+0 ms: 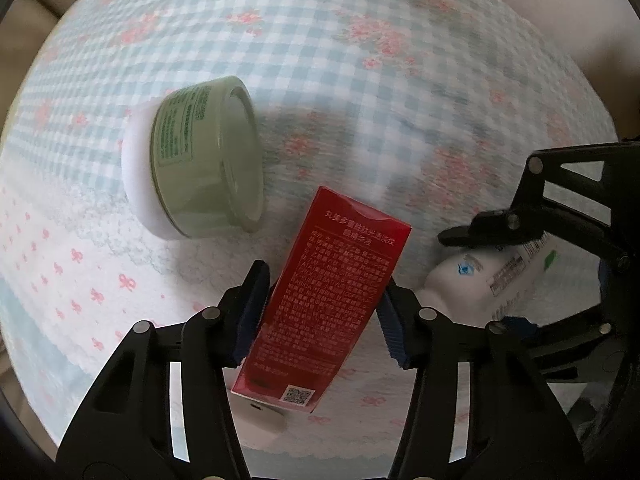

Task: Organize rigid objects
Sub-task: 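Grasp the red box with the left tool while the right tool grasps the white pill bottle, then carry the red box and pill bottle into the cardboard box and open both tools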

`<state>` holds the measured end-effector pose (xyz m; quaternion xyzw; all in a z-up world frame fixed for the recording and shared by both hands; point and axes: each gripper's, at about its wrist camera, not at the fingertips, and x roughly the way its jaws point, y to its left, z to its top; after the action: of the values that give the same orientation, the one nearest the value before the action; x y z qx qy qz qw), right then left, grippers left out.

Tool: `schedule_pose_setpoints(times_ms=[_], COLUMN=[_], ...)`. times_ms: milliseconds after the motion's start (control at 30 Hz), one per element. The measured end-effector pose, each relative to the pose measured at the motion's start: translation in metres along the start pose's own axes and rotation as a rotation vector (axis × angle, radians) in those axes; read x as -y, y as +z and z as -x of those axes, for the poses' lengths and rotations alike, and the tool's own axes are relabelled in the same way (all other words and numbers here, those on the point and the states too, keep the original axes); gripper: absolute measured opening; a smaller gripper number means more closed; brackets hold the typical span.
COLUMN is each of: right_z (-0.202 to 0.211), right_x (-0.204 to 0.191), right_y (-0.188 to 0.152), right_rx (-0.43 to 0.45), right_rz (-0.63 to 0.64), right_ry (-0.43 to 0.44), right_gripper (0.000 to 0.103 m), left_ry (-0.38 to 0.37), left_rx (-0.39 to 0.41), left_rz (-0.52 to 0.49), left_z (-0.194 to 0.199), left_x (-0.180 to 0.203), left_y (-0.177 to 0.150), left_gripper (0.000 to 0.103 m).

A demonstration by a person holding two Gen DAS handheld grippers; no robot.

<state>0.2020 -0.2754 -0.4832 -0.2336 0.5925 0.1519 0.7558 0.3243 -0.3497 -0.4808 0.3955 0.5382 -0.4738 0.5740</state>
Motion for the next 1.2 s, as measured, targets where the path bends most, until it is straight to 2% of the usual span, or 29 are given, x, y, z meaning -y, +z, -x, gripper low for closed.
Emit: schedule_pose_setpoints(times_ms=[233,367,567,733,800,933,1100,1200], right_z=[0.014,0.028,0.067,0.114,0.143,0.203,0.27,0.3], right_x=[0.016,0.027,0.054,0.07,0.07,0.072,0.056,0.042], right_y=[-0.019,-0.03,-0.044,-0.042,-0.037,-0.033,-0.01,0.002], right_rx=[-0.013,-0.01,0.032,0.104,0.149,0.24,0.331,0.377], right_rz=[-0.085,-0.154,-0.322,-0.451,-0.499,-0.559,-0.536,-0.499], right_ry=[-0.021,-0.006,0.025,0.042,0.053,0.083,0.111,0.131], right_gripper=[0.05,0.05,0.05,0.05,0.05,0.05,0.05,0.05], left_ry=[-0.008,-0.005,-0.02,0.001,0.022,0.015,0.068,0.118], left_rx=[0.011,0.038,0.106,0.212,0.262,0.377,0.503,0.544], left_rz=[0.079,0.176,0.366,0.51,0.571,0.701,0.832,0.906], left_z=[0.024,0.045,0.096,0.156,0.185,0.24,0.308,0.339], left_x=[-0.002,-0.012,-0.02,-0.014,-0.005,0.011,0.028,0.039], left_y=[-0.021,-0.036,-0.075,-0.104,-0.122,-0.158,-0.218,-0.261], left_gripper=[0.043,0.04,0.037,0.037,0.037,0.037,0.037,0.037])
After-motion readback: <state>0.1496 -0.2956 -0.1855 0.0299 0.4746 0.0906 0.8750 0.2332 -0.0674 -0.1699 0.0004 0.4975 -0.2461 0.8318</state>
